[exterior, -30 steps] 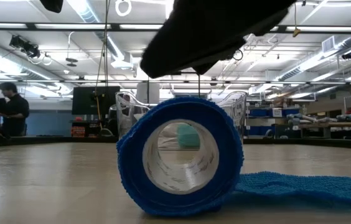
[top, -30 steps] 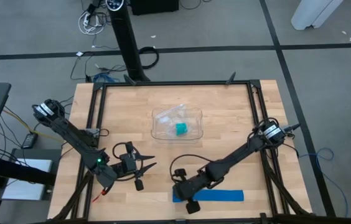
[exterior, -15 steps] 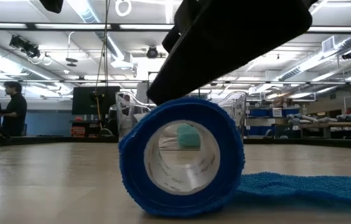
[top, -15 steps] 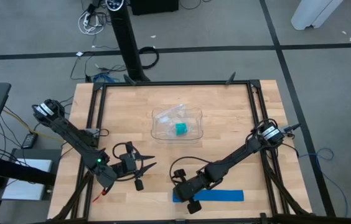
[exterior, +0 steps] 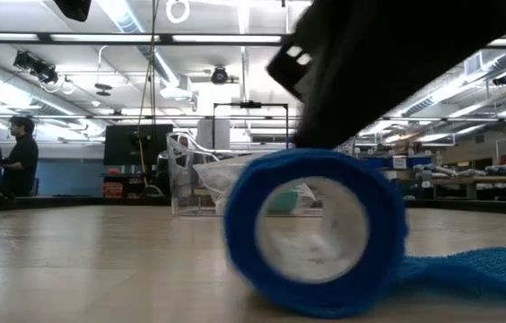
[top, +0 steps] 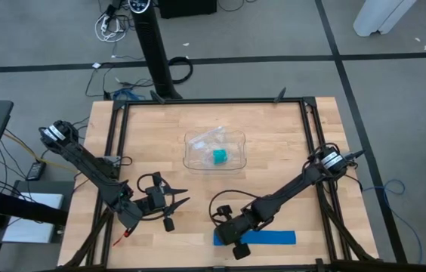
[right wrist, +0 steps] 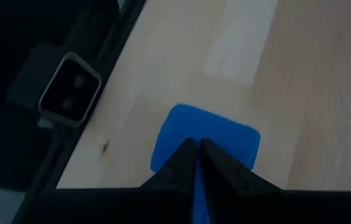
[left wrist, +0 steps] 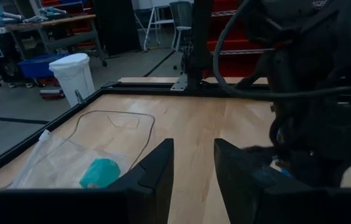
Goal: Roll bandage
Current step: Roll the blue bandage
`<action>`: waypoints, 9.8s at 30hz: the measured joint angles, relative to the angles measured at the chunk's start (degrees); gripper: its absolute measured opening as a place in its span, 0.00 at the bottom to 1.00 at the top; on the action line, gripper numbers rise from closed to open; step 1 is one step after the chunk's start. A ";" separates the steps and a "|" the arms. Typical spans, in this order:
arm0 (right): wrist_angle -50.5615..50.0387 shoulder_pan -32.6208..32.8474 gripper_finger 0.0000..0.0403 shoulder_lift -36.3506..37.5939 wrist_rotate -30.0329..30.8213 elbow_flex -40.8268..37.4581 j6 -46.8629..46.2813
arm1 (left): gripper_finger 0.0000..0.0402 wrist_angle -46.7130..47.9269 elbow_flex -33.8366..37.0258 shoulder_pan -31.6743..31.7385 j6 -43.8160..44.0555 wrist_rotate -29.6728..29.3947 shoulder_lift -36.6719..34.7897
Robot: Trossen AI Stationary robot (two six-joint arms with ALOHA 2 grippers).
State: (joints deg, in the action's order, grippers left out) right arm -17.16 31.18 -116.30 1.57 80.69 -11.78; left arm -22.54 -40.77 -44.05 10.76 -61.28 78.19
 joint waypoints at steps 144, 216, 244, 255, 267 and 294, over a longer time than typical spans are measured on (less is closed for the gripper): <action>-2.61 2.38 0.04 3.84 0.03 -3.04 -1.91 | 0.30 1.13 -0.04 0.43 0.68 0.02 -1.79; -17.64 7.05 0.06 6.15 0.58 -3.35 -13.58 | 0.30 1.28 -0.02 0.43 1.51 0.48 -1.77; -44.06 13.36 0.06 8.16 -5.75 -3.43 -32.01 | 0.30 1.04 -0.02 0.41 1.53 0.48 -1.77; -37.68 13.91 0.06 13.72 4.06 -3.43 -32.33 | 0.30 1.00 -0.02 0.43 1.53 0.47 -1.77; -23.64 10.02 0.06 13.27 7.21 -4.26 -24.12 | 0.30 1.02 -0.02 0.43 1.53 0.47 -1.77; -26.29 12.44 0.06 15.30 -0.87 -11.61 -33.32 | 0.30 1.04 -0.04 0.43 1.53 0.48 -1.79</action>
State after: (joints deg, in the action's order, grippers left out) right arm -43.46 43.62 -101.01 0.70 69.08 -45.10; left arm -21.50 -40.82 -43.62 12.29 -60.80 76.40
